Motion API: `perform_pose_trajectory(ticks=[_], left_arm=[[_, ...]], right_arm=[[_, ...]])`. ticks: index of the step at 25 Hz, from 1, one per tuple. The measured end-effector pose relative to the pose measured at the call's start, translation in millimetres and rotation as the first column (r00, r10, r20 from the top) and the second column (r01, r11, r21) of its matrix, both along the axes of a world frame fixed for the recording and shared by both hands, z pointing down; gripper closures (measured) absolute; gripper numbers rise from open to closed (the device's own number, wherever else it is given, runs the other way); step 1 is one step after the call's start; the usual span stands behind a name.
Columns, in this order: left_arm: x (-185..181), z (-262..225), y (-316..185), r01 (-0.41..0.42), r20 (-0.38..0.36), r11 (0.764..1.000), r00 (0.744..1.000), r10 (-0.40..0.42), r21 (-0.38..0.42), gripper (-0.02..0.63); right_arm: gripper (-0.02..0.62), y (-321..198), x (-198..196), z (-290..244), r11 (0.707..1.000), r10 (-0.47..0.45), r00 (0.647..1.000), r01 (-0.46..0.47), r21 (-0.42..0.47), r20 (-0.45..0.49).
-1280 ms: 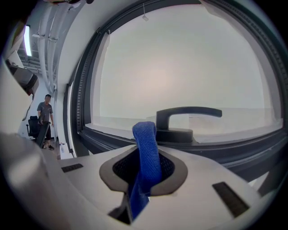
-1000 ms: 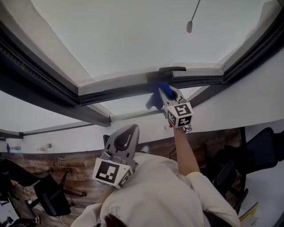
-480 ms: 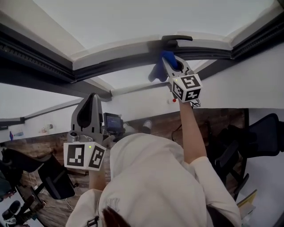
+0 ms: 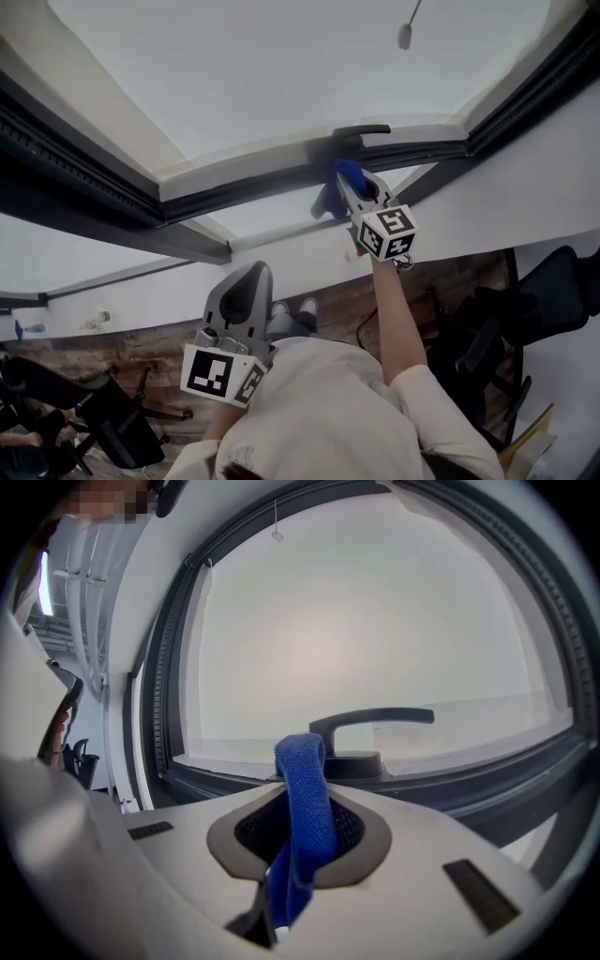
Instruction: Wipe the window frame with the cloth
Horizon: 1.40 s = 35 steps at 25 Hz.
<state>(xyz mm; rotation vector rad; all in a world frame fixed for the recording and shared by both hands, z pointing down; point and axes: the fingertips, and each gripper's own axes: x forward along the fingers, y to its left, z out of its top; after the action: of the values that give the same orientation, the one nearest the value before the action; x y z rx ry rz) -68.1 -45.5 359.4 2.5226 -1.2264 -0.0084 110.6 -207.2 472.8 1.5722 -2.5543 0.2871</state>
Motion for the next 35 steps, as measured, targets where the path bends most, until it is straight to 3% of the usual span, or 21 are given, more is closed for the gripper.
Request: perform_pose_trajectory(ticks=[6,13,18,28,35], left_arm=[[0,-12,4,-0.103,-0.040,0.995,0.994,0.103,0.001,0.597],[-4,-15,5,-0.172,-0.043,0.985,0.984,0.173,0.031,0.597],[0,-13,9,-0.201,-0.040,0.979,0.978,0.202,0.040,0.597],[19,-3,0,-0.139,-0.024,0.990,0.990,0.139,0.006,0.597],[74,-5,-18,-0.041,-0.038,0.999,0.998,0.041,-0.005,0.597]], right_arm=[[0.540,42,11,-47,0.981,0.167,0.983,-0.173,0.086,0.073],[0.538,110,17,-76,0.962,0.239,0.971,-0.235,0.137,-0.010],[0.539,128,23,-74,0.953,0.280,0.960,-0.278,0.123,0.006],[0.538,98,51,-55,0.953,0.301,0.954,-0.301,0.025,0.016],[0.538,59,85,-57,0.985,0.171,0.985,-0.171,0.006,-0.004]])
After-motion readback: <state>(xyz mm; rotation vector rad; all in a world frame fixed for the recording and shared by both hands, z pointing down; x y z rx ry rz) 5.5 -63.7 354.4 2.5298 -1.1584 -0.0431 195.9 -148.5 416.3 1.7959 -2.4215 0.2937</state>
